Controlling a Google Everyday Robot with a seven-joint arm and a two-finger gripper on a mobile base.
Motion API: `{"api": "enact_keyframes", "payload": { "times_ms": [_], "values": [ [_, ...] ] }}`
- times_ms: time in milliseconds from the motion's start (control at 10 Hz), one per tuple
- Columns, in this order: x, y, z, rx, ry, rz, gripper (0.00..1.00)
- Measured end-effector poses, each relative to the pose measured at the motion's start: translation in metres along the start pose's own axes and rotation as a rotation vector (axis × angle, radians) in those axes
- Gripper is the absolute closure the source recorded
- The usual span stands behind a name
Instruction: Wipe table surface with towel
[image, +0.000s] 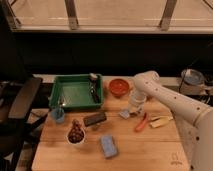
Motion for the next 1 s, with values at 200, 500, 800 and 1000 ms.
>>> {"api": "enact_keyframes", "payload": {
  "times_ms": [200,500,800,1000],
  "values": [
    [-0.033,0.0,0.003,0.003,-0.031,-0.046,1.0],
    [-0.049,0.029,0.0,-0.011,-0.066,-0.065,1.0],
    [-0.024,0.054,-0.001,-0.058,-0.04,-0.04,1.0],
    [0.007,0.061,0.001,-0.085,0.002,0.008,1.0]
  ]
}}
